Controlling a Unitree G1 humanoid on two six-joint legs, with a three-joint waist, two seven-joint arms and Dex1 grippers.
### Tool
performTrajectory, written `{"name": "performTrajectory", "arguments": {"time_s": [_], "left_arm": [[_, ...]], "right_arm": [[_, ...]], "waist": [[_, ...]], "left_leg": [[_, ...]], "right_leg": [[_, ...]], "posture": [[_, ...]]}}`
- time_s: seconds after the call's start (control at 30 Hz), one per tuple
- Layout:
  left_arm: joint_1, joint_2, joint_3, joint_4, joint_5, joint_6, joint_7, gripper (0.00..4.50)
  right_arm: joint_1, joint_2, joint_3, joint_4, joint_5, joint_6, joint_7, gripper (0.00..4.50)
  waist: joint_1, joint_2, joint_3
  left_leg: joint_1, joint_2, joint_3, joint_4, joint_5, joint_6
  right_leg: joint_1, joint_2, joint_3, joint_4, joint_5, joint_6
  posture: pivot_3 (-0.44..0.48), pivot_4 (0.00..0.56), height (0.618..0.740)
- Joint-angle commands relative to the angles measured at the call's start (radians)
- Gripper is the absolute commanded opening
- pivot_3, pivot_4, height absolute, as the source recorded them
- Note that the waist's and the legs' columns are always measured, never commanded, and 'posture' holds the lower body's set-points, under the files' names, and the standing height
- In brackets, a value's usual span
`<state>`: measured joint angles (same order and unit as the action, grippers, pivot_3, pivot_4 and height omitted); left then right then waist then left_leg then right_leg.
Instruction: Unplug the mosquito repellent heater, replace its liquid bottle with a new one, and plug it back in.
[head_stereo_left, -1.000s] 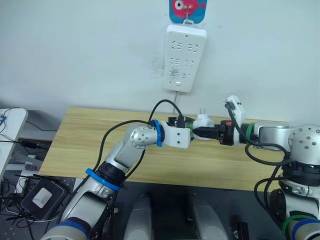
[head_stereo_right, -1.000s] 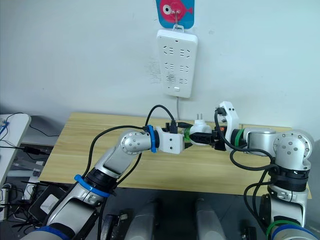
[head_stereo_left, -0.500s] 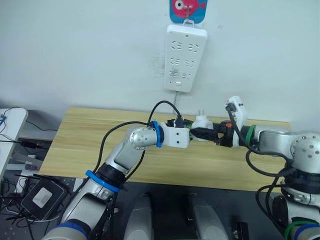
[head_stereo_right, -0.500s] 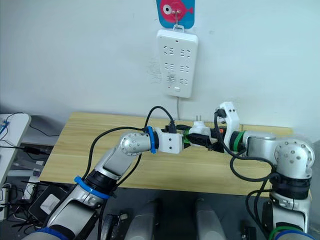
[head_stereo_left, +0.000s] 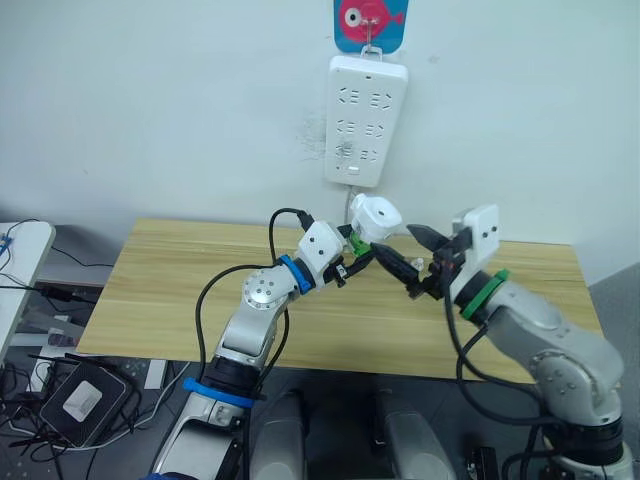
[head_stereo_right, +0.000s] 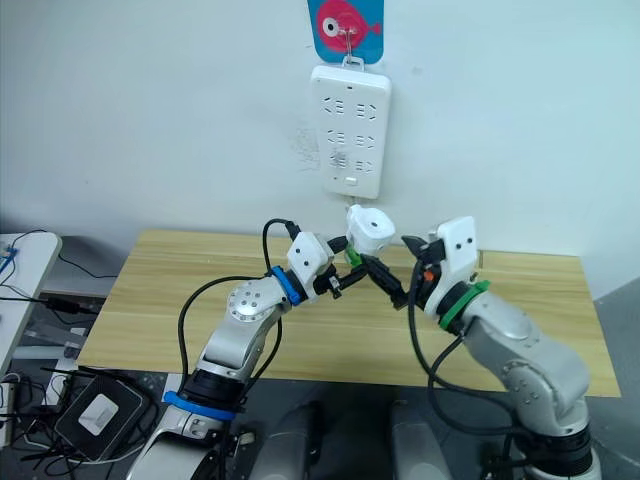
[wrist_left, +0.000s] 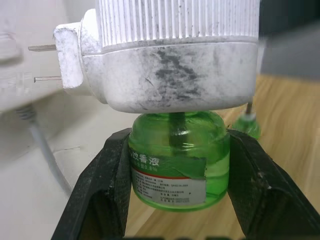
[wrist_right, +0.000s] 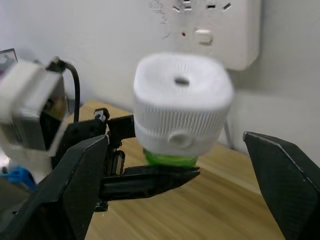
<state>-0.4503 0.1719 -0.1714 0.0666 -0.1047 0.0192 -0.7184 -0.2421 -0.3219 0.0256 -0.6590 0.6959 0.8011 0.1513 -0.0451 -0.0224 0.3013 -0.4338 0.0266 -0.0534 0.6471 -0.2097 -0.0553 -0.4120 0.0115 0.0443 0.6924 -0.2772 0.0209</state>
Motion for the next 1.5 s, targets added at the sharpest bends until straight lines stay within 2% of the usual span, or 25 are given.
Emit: {"name": "performTrajectory", "arguments": {"time_s": [0.03,0.23,0.6,0.7,0.8,1.03,1.27,1.5], "left_arm": [[-0.007,-0.003,0.004,-0.07,-0.055,0.018,-0.015,2.26],[-0.006,0.011,0.001,-0.116,-0.094,0.072,-0.031,2.26],[0.01,0.011,-0.01,-0.16,-0.107,0.124,-0.009,2.26],[0.011,0.011,-0.01,-0.164,-0.11,0.129,-0.007,2.26],[0.011,0.007,-0.012,-0.166,-0.114,0.131,-0.008,2.26],[0.01,-0.007,-0.007,-0.161,-0.106,0.143,0.021,2.26],[0.048,0.021,0.011,-0.198,-0.106,0.144,0.03,4.5],[0.075,0.084,0.111,-0.255,-0.095,0.178,0.12,4.5]], "right_arm": [[-0.003,0.048,0.01,-0.017,-0.027,-0.07,-0.004,4.5],[-0.036,0.11,0.002,0.024,-0.047,-0.109,-0.003,4.5],[-0.083,0.137,0.014,0.076,-0.079,-0.137,0.016,4.5],[-0.086,0.141,0.013,0.081,-0.084,-0.143,0.025,3.92],[-0.091,0.143,0.013,0.085,-0.088,-0.145,0.033,2.97],[-0.093,0.145,0.006,0.088,-0.092,-0.147,0.039,2.97],[-0.089,0.12,0.004,0.146,-0.209,-0.206,0.021,2.97],[-0.068,0.086,-0.009,0.218,-0.306,-0.282,0.038,2.97]], "waist": [[-0.001,0.0,-0.007],[-0.005,0.0,-0.015],[-0.006,0.0,-0.015],[-0.005,0.0,-0.015],[-0.005,0.0,-0.015],[-0.005,0.0,-0.015],[-0.005,0.0,-0.018],[0.005,0.0,-0.023]], "left_leg": [[0.0,0.0,0.0,0.0,0.0,0.0],[0.001,0.0,0.0,0.0,0.0,0.0],[0.001,0.0,-0.001,0.0,0.0,0.0],[0.001,0.0,-0.001,0.0,0.0,0.0],[0.001,0.0,-0.001,0.0,0.0,0.0],[0.001,0.0,-0.001,0.0,0.0,0.0],[0.001,0.0,-0.001,0.0,0.0,0.0],[0.001,0.001,-0.001,-0.001,0.0,0.0]], "right_leg": [[0.0,0.0,0.0,0.0,0.0,0.0],[0.001,0.001,0.0,0.0,0.0,0.0],[0.001,0.001,0.0,0.0,0.0,0.0],[0.001,0.001,0.0,0.0,0.0,0.0],[0.001,0.001,0.0,0.0,0.0,0.0],[0.001,0.001,0.0,0.0,0.0,0.0],[0.001,0.001,0.0,0.0,0.0,0.0],[0.001,0.0,0.0,0.001,0.0,0.0]], "posture": [[-0.095,0.217,0.74],[-0.085,0.214,0.74],[-0.059,0.214,0.74],[-0.058,0.213,0.74],[-0.059,0.212,0.74],[-0.057,0.21,0.74],[-0.028,0.201,0.74],[0.007,0.193,0.74]]}}
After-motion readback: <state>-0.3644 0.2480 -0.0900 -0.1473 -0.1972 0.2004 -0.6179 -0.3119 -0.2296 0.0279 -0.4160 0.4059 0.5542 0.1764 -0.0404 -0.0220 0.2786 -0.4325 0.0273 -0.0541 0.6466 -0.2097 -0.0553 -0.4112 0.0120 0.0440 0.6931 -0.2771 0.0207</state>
